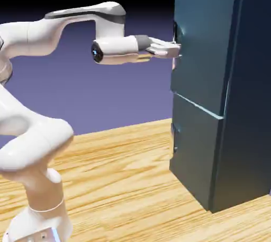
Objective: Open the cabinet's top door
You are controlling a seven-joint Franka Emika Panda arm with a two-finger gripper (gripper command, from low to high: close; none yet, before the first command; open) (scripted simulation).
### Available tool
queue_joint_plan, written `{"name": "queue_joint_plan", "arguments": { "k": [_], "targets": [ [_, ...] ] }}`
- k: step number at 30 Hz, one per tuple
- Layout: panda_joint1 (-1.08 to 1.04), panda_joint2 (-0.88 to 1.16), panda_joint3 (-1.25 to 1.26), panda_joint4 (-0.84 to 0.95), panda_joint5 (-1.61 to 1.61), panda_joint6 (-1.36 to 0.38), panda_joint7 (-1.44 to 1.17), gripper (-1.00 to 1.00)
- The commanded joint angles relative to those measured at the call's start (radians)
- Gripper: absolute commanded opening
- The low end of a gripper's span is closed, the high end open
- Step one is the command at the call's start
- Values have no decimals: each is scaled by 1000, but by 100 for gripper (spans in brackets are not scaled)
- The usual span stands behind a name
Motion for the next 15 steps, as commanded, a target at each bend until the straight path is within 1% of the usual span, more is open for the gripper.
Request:
{"name": "queue_joint_plan", "arguments": {
  "k": [1, 8, 15],
  "targets": [
    [32, -6, -36, -28, -27, -34, 2, -100],
    [197, -59, -290, -189, -250, -274, 29, -100],
    [261, -90, -544, -276, -498, -537, 44, -100]
  ]
}}
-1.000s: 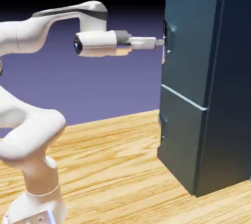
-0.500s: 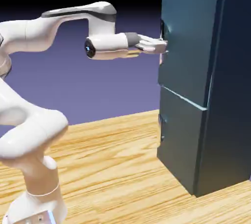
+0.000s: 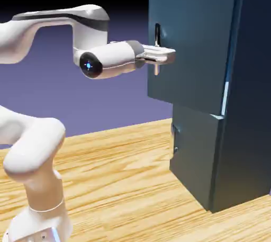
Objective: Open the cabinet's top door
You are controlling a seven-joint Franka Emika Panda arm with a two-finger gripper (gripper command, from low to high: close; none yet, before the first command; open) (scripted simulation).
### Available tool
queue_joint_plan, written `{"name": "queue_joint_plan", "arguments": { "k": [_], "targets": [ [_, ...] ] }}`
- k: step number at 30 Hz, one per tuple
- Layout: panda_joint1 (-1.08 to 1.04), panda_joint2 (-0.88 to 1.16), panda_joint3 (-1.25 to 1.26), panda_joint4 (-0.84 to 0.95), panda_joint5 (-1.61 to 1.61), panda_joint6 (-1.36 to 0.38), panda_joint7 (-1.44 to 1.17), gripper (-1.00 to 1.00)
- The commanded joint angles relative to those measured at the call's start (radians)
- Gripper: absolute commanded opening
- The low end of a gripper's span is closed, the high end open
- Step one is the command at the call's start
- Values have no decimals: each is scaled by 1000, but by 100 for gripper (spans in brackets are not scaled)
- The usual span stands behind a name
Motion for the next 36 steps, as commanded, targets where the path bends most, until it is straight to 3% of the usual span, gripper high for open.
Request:
{"name": "queue_joint_plan", "arguments": {
  "k": [1, 14, 34, 35, 36],
  "targets": [
    [3, 1, -36, -5, -36, -40, 0, -100],
    [42, 205, -497, 108, -480, -589, -70, -100],
    [257, 874, -971, 714, -746, -1430, -294, -100],
    [257, 874, -971, 714, -746, -1430, -294, 100],
    [257, 874, -971, 714, -746, -1430, -294, 100]
  ]
}}
